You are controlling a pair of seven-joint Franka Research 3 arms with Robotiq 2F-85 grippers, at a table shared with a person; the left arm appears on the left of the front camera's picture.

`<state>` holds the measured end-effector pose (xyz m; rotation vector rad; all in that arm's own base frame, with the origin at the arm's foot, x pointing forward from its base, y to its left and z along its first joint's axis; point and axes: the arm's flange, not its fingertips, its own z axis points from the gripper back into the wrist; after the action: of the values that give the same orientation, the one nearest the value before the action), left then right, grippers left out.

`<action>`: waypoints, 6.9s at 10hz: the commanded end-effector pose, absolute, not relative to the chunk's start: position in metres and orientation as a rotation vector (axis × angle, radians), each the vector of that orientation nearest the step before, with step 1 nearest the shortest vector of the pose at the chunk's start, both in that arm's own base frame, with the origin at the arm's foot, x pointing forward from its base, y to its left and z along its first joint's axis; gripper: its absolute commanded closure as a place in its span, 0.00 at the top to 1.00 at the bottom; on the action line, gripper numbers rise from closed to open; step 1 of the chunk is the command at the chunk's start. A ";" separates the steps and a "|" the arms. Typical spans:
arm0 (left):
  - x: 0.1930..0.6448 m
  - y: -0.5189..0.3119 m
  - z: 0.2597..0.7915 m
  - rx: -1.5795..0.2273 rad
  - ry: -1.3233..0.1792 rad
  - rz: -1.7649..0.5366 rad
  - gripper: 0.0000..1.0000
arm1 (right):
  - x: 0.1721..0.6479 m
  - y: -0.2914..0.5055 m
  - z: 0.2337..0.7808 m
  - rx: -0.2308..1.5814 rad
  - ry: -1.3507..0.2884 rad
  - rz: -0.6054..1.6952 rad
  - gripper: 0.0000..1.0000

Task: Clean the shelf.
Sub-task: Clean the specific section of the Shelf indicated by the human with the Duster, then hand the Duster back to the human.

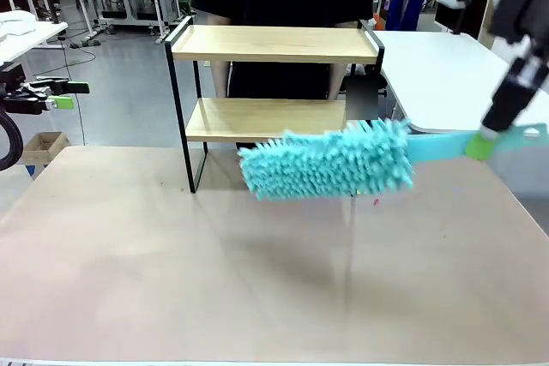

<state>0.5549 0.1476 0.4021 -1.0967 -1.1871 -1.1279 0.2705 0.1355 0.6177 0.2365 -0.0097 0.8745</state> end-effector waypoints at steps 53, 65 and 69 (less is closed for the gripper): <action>0.435 -0.174 0.372 -1.238 -1.194 -1.124 1.00 | 0.400 -0.022 0.503 0.544 -0.414 1.382 0.13; 0.433 -0.278 0.362 -1.317 -1.137 -1.125 1.00 | 0.400 -0.022 0.503 0.544 -0.414 1.382 0.13; 0.424 -0.301 0.360 -1.335 -1.147 -1.143 1.00 | 0.400 -0.022 0.503 0.544 -0.414 1.382 0.13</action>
<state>0.4230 -0.2920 0.3619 -1.3458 -1.1070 -1.1528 0.4003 -0.0230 0.5018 0.5257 -0.3910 1.3907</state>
